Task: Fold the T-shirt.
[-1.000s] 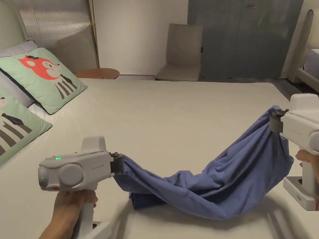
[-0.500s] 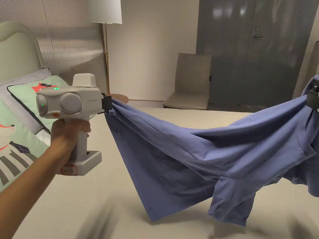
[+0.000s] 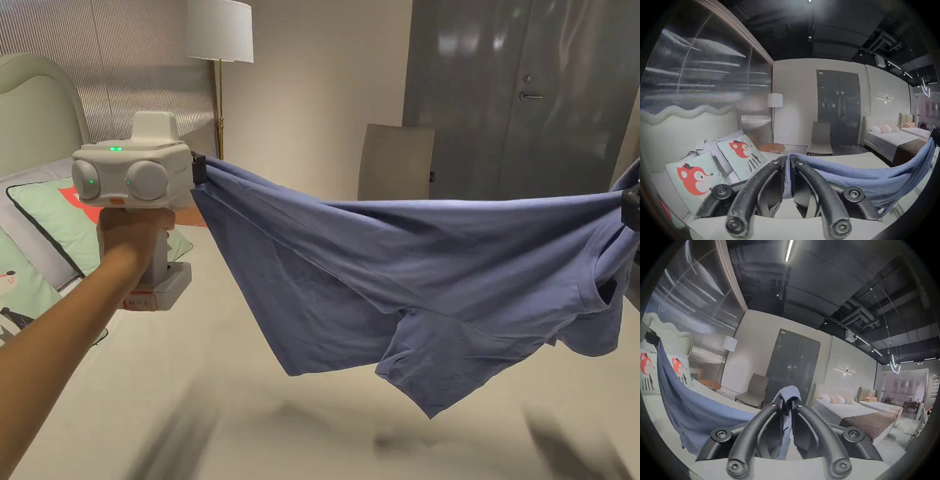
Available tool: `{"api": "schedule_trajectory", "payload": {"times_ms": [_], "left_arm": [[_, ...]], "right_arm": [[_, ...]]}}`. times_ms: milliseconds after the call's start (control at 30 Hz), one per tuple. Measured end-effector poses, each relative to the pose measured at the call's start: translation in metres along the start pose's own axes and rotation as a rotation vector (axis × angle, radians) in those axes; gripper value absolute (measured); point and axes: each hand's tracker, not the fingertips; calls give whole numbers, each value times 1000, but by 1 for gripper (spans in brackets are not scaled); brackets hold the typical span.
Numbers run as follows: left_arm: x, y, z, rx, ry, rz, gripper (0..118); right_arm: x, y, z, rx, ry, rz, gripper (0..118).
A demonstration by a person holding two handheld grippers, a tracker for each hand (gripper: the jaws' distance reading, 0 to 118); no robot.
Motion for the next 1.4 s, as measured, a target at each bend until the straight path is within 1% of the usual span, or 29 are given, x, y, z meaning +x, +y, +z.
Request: {"api": "schedule_trajectory", "payload": {"times_ms": [100,133,267,333,467,567,767,833,1033,1133,1300,1400], "left_arm": [[-6,-31,-4,-14,18,-1,2],[-10,-44,-5,-30,22,7,2],[-24,-92,-1,-107,37,19,2],[-33,-121,8,-151,45,35,2],[-50,-175,33,-242,59,45,2],[-60,-216,63,-303,61,34,2],[-82,-282,136,-402,62,66,2],[-85,-299,163,-424,69,58,2],[-98,-334,231,-486,60,70,2],[-92,-346,265,-515,59,17,2],[-92,-368,308,-597,62,27,2],[-95,-385,323,-655,73,13,2]], "right_arm": [[-20,-22,-2,-35,7,47,9],[-26,-32,-3,-53,18,48,9],[-43,-69,5,-157,77,-30,9],[-50,-92,14,-212,88,-58,9],[-57,-138,32,-301,110,-77,9],[-61,-158,65,-364,129,-95,9],[-53,-195,131,-453,149,-141,9],[-50,-199,159,-486,153,-143,9],[-38,-230,221,-566,159,-146,9],[-32,-239,252,-614,154,-164,9],[-19,-268,294,-731,154,-228,9],[-14,-285,315,-782,152,-228,9]]}}
